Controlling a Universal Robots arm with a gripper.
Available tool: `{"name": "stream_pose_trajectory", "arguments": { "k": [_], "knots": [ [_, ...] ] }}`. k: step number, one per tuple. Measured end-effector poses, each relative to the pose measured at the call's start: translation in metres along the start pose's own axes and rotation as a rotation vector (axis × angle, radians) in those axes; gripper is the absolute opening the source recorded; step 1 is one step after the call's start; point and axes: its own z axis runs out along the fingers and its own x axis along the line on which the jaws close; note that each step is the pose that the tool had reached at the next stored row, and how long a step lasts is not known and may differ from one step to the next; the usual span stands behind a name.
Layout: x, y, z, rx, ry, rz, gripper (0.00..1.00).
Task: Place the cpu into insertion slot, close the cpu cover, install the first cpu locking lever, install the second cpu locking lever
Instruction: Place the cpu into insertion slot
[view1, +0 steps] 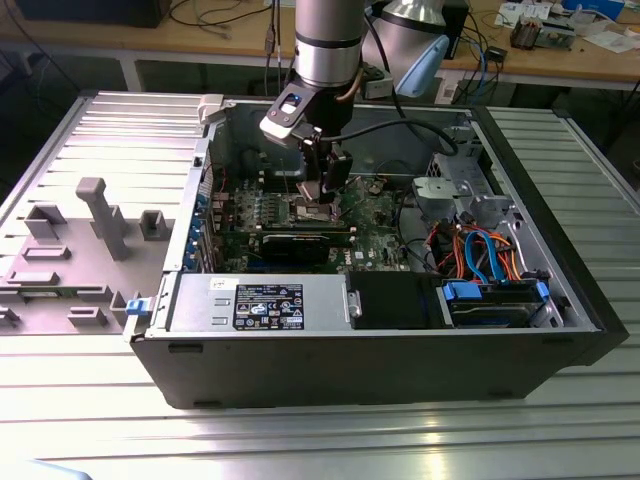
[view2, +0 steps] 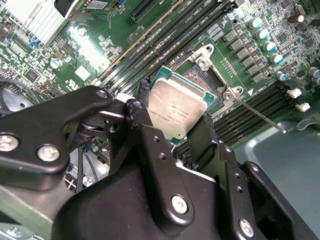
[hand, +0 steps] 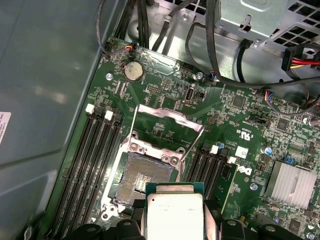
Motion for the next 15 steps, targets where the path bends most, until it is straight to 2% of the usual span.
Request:
{"name": "stream_pose_trajectory", "arguments": {
  "k": [15],
  "knots": [
    [0.0001,0.0000,0.0017,0.0017,0.0001,0.022,0.55]
  ]
}}
